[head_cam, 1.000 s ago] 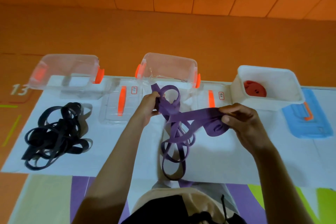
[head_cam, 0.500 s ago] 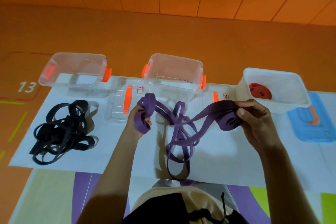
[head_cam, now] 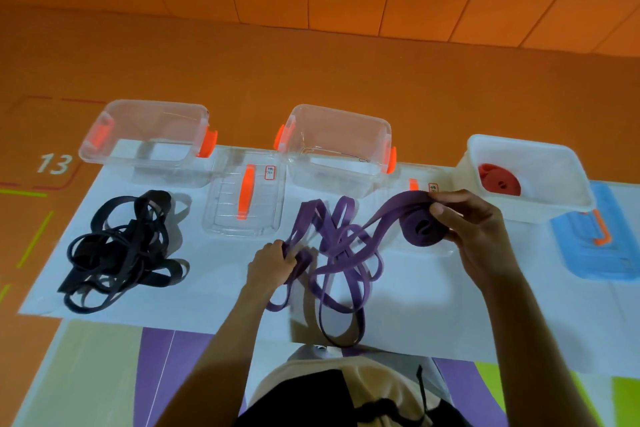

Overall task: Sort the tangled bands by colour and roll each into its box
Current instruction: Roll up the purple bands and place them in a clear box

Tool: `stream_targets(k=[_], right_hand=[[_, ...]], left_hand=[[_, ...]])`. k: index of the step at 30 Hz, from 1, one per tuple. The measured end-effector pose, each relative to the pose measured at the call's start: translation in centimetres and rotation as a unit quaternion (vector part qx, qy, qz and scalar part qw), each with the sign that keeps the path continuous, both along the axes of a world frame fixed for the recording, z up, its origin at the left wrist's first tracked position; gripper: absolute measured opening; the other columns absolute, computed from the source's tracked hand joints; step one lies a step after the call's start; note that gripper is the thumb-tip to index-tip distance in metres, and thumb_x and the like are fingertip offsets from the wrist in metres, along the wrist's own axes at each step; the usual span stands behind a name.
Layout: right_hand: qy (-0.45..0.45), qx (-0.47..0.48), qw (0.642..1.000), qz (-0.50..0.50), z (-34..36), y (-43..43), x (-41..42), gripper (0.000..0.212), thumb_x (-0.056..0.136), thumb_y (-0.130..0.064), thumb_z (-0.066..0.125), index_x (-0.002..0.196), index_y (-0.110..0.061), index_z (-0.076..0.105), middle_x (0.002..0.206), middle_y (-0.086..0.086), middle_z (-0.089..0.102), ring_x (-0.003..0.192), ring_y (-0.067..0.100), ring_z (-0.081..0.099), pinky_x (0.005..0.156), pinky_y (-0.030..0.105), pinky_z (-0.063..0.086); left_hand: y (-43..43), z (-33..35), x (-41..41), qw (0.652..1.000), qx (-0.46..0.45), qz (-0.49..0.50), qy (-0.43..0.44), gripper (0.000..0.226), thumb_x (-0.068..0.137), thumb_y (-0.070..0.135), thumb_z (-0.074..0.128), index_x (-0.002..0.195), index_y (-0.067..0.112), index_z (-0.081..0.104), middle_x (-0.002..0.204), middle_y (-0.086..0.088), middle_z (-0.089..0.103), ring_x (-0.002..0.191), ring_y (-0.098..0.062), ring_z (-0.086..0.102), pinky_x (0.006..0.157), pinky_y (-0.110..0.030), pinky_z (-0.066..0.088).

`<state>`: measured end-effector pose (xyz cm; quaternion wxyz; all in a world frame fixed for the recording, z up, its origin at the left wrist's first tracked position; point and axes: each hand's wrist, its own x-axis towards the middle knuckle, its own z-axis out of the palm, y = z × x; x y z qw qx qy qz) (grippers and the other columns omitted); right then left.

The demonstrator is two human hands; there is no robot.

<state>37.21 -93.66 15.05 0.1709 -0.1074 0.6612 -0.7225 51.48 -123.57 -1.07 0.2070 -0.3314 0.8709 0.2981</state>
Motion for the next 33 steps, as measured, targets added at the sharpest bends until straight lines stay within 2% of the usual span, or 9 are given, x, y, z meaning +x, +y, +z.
stream_targets(k=[4, 9, 12, 15, 18, 23, 27, 30, 33], right_hand=[[-0.005, 0.014, 1.000, -0.014, -0.4, 0.4, -0.1, 0.016, 0.082, -0.022, 0.078, 0.096, -0.028, 0.081, 0.105, 0.003, 0.079, 0.102, 0.026, 0.075, 0.071, 0.033, 0.064], [-0.010, 0.024, 0.999, -0.023, -0.4, 0.3, -0.1, 0.015, 0.078, -0.022, 0.079, 0.093, -0.028, 0.082, 0.101, 0.002, 0.079, 0.099, 0.023, 0.077, 0.068, 0.031, 0.063], [-0.015, 0.024, 0.999, -0.025, -0.3, 0.1, -0.3, 0.016, 0.077, -0.020, 0.079, 0.091, -0.028, 0.082, 0.101, 0.001, 0.080, 0.095, 0.021, 0.077, 0.067, 0.030, 0.062], [-0.017, 0.027, 0.999, -0.021, -0.3, 0.0, -0.4, 0.017, 0.077, -0.020, 0.080, 0.092, -0.027, 0.082, 0.105, 0.003, 0.079, 0.094, 0.024, 0.077, 0.067, 0.030, 0.063], [-0.018, 0.033, 0.999, -0.014, -0.3, 0.1, -0.5, 0.017, 0.078, -0.019, 0.079, 0.094, -0.027, 0.082, 0.108, 0.005, 0.079, 0.097, 0.026, 0.077, 0.069, 0.031, 0.064], [-0.018, 0.049, 0.998, -0.023, -0.4, 0.5, -0.8, 0.019, 0.078, -0.021, 0.080, 0.097, -0.024, 0.082, 0.106, 0.006, 0.080, 0.099, 0.025, 0.076, 0.069, 0.032, 0.065], [-0.024, 0.051, 0.998, -0.025, -0.7, 0.5, -1.1, 0.020, 0.078, -0.022, 0.081, 0.097, -0.025, 0.082, 0.106, 0.006, 0.079, 0.100, 0.025, 0.076, 0.072, 0.034, 0.065], [-0.023, 0.046, 0.998, -0.023, -1.0, 0.4, -1.3, 0.019, 0.079, -0.021, 0.080, 0.097, -0.027, 0.082, 0.107, 0.004, 0.079, 0.100, 0.024, 0.076, 0.071, 0.032, 0.065], [-0.026, 0.036, 0.999, -0.028, -1.1, 0.0, -1.3, 0.018, 0.080, -0.021, 0.080, 0.096, -0.028, 0.082, 0.107, 0.003, 0.080, 0.099, 0.024, 0.076, 0.069, 0.031, 0.064]], left_hand=[[-0.9, 1.0, -1.8, 0.989, -0.134, -0.057, -0.027, 0.048, 0.108, 0.054, 0.042, 0.129, 0.015, 0.059, 0.123, -0.007, 0.063, 0.116, -0.031, 0.063, 0.101, -0.047, 0.052], [-2.7, 4.2, -8.8, 0.955, -0.226, -0.113, 0.155, 0.030, 0.107, 0.026, 0.052, 0.133, 0.014, 0.062, 0.122, -0.009, 0.067, 0.113, -0.030, 0.065, 0.090, -0.041, 0.058], [-3.7, 5.4, -13.0, 0.937, -0.238, -0.174, 0.188, 0.040, 0.104, 0.017, 0.057, 0.144, 0.018, 0.056, 0.142, -0.009, 0.058, 0.129, -0.032, 0.055, 0.102, -0.046, 0.049], [-4.4, 4.9, -15.4, 0.929, -0.263, -0.225, 0.133, 0.050, 0.105, 0.016, 0.057, 0.153, 0.023, 0.048, 0.158, -0.006, 0.047, 0.146, -0.032, 0.039, 0.118, -0.051, 0.035], [-5.0, 3.7, -16.1, 0.919, -0.297, -0.234, 0.109, 0.049, 0.105, 0.009, 0.056, 0.150, 0.027, 0.052, 0.149, -0.003, 0.058, 0.144, -0.029, 0.045, 0.122, -0.055, 0.029], [-4.6, 2.8, -16.0, 0.904, -0.329, -0.238, 0.137, 0.050, 0.099, 0.007, 0.067, 0.139, 0.038, 0.062, 0.123, 0.006, 0.072, 0.122, -0.023, 0.061, 0.112, -0.050, 0.036], [-3.5, 2.4, -14.6, 0.912, -0.289, -0.214, 0.197, 0.041, 0.101, 0.014, 0.068, 0.138, 0.031, 0.066, 0.131, 0.000, 0.069, 0.127, -0.028, 0.059, 0.112, -0.053, 0.038], [-1.8, 2.0, -11.9, 0.908, -0.223, -0.156, 0.318, 0.037, 0.096, 0.013, 0.073, 0.132, 0.021, 0.070, 0.132, -0.007, 0.067, 0.127, -0.034, 0.059, 0.104, -0.055, 0.048], [1.6, 1.8, -7.8, 0.912, 0.001, -0.136, 0.388, 0.026, 0.104, 0.046, 0.061, 0.126, 0.033, 0.068, 0.119, 0.013, 0.071, 0.111, -0.009, 0.065, 0.097, -0.040, 0.055]])
